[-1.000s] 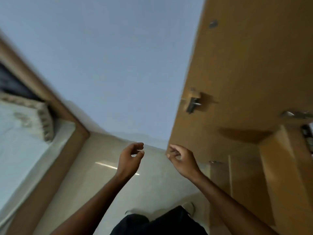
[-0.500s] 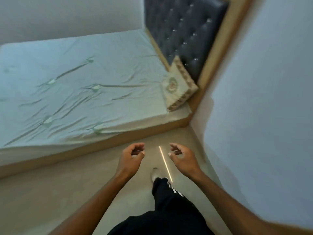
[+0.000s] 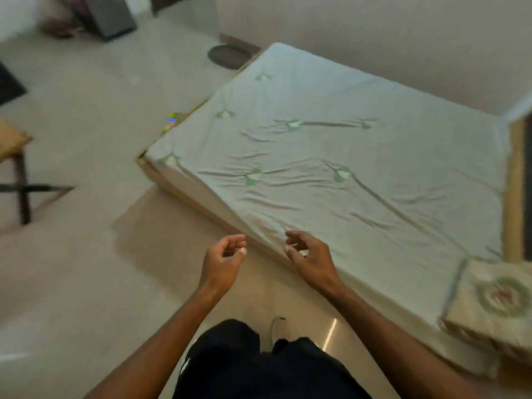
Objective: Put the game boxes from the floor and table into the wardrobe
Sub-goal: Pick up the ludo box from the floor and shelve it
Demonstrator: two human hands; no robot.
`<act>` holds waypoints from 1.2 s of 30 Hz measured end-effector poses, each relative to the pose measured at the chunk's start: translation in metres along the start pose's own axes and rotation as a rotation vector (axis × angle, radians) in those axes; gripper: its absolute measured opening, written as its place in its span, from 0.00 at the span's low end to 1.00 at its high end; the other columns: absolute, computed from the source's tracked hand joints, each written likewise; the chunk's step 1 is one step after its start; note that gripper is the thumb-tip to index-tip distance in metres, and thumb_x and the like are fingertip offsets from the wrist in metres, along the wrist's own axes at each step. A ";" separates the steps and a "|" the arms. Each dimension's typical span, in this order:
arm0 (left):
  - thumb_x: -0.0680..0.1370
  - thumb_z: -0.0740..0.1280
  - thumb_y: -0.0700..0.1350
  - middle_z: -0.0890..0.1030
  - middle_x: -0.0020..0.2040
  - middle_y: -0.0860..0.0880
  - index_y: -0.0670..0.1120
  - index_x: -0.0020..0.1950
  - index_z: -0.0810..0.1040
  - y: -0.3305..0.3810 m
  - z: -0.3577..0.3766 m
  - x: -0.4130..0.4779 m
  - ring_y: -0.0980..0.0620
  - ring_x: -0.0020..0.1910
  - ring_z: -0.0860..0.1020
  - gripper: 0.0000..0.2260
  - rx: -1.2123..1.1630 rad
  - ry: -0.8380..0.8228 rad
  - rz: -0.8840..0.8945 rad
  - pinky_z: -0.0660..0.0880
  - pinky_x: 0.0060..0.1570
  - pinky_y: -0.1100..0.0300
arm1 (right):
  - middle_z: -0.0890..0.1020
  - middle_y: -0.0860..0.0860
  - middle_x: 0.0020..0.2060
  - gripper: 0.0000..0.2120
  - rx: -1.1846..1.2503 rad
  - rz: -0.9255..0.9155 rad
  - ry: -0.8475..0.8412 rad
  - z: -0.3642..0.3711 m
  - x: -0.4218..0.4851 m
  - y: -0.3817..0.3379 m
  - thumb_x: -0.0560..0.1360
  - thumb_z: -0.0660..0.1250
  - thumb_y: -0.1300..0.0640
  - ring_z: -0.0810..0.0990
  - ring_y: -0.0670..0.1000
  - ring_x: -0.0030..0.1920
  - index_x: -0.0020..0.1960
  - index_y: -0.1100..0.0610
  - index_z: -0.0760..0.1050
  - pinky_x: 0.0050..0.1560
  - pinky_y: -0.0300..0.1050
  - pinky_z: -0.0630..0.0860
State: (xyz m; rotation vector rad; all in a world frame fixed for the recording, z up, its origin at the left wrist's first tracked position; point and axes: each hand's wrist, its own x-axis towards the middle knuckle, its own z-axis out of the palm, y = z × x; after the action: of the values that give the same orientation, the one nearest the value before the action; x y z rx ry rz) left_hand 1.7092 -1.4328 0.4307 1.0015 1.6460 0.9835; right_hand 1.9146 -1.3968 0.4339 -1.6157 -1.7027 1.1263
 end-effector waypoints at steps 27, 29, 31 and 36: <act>0.75 0.69 0.37 0.84 0.48 0.52 0.46 0.54 0.81 -0.009 -0.545 0.448 0.56 0.45 0.81 0.10 -0.161 0.625 -0.115 0.77 0.45 0.68 | 0.82 0.44 0.46 0.14 -0.009 -0.258 -0.479 0.481 0.519 -0.364 0.73 0.69 0.57 0.80 0.39 0.44 0.58 0.52 0.79 0.45 0.27 0.73; 0.75 0.69 0.37 0.84 0.49 0.52 0.46 0.55 0.81 -0.008 -0.586 0.496 0.55 0.46 0.81 0.10 -0.141 0.615 -0.122 0.77 0.45 0.67 | 0.82 0.44 0.45 0.13 0.001 -0.259 -0.472 0.517 0.568 -0.386 0.73 0.69 0.58 0.80 0.39 0.44 0.57 0.51 0.79 0.46 0.29 0.74; 0.75 0.69 0.38 0.84 0.49 0.52 0.48 0.53 0.81 -0.007 -0.631 0.546 0.55 0.47 0.82 0.09 -0.134 0.627 -0.138 0.77 0.48 0.65 | 0.82 0.45 0.45 0.13 0.023 -0.241 -0.487 0.553 0.620 -0.414 0.73 0.70 0.58 0.80 0.40 0.43 0.57 0.51 0.78 0.45 0.30 0.75; 0.75 0.69 0.36 0.84 0.49 0.52 0.49 0.53 0.81 0.014 -0.725 0.643 0.54 0.48 0.82 0.11 -0.109 0.633 -0.134 0.78 0.52 0.61 | 0.82 0.45 0.45 0.14 0.010 -0.259 -0.485 0.621 0.720 -0.482 0.73 0.70 0.58 0.80 0.39 0.42 0.58 0.51 0.78 0.43 0.28 0.74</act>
State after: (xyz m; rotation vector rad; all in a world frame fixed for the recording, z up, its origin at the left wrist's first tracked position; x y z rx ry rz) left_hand 0.8715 -0.9447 0.4199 0.5158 2.1060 1.3703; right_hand 1.0372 -0.7926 0.4053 -1.1250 -2.1268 1.4670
